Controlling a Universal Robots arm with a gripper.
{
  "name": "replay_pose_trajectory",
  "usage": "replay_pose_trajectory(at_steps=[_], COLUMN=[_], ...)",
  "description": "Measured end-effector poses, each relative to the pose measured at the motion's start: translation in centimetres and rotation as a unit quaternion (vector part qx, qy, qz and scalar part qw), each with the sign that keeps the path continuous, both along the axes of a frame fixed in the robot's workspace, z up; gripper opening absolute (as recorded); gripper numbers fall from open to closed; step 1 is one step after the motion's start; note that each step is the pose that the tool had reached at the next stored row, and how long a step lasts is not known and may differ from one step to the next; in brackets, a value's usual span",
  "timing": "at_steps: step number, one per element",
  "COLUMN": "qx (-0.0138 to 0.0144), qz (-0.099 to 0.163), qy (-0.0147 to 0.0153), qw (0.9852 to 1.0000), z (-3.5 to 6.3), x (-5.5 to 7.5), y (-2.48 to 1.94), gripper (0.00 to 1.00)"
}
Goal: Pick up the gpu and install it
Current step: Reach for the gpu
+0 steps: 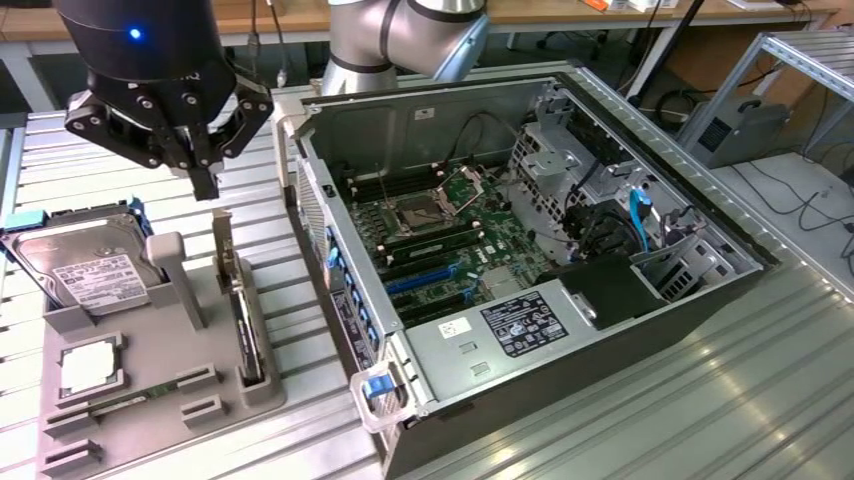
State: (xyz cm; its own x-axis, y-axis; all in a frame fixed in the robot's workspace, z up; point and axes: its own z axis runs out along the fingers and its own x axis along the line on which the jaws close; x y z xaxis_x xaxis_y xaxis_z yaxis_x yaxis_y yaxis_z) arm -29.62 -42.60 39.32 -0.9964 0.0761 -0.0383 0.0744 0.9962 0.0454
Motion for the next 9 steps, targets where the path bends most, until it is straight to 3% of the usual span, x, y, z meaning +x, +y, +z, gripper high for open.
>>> replay_pose_trajectory(at_steps=[9], qx=[0.0000], qz=[0.000], qy=[0.0001], qw=[1.0000], z=[0.01], x=[-0.2], y=[-2.26], gripper=[0.11])
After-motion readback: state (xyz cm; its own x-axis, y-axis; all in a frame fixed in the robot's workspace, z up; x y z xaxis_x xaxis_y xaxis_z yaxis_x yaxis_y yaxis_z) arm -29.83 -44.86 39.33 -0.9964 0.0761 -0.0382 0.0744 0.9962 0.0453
